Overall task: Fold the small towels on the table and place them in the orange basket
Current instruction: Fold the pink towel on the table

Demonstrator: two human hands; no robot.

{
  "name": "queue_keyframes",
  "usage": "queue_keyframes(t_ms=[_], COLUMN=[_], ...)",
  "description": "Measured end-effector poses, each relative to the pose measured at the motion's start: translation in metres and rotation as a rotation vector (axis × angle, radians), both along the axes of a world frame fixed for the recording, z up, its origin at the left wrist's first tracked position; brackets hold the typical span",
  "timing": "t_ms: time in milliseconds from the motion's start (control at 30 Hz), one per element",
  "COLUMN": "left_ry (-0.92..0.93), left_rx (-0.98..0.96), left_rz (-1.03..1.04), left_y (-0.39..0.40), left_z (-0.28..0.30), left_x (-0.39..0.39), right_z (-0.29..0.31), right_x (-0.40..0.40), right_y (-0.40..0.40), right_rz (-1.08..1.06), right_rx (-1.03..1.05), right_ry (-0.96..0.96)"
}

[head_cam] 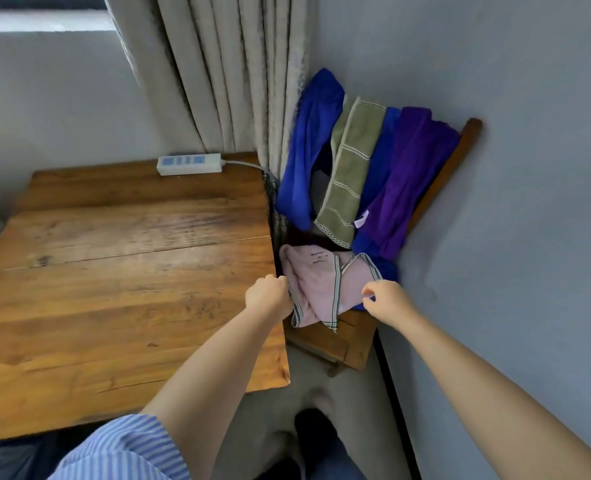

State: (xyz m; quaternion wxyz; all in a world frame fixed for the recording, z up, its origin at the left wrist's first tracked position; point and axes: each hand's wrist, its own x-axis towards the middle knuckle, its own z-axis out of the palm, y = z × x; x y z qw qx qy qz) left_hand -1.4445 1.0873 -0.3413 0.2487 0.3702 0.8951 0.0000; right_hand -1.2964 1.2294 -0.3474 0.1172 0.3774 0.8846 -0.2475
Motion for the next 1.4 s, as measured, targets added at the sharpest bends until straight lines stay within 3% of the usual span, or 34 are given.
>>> queue_keyframes(t_ms=[167,333,567,833,1133,1333,1400], left_ry=[-0.041,0.076,0.107,0.325,0.311,0.210,0.211], left_rx=[0.062,0.115,0.112,0.259,0.244,0.158,0.116], left_rz=[0.138,0.212,0.122,0.081,0.079,0.123,0.017], left_y=[0.036,0.070,0.082,0.077,0.077,0.084,0.095], left_z=[-0.048,-0.094,-0.154,-0.180,-0.179,-0.165,-0.156], left_x=[-0.040,-0.083,-0.119,-0.121,-0.122,-0.119,-0.111], right_z=[-0.058,-0.125,-0.204,-0.272,-0.267,-0.216,-0.194], right_x=[-0.047,-0.089,-0.131,-0.149,-0.141,-0.112,-0.098], right_y=[0.042,0.076,0.102,0.105,0.114,0.103,0.101], right_rz=[0.027,0.055,0.098,0.145,0.103,-0.055,-0.087], right_rx=[-0.088,-0.097,0.056,0.189,0.135,-0.031,-0.055], right_ry=[-0.072,-0.106,-0.246,-0.327,-0.160,0.201,0.247])
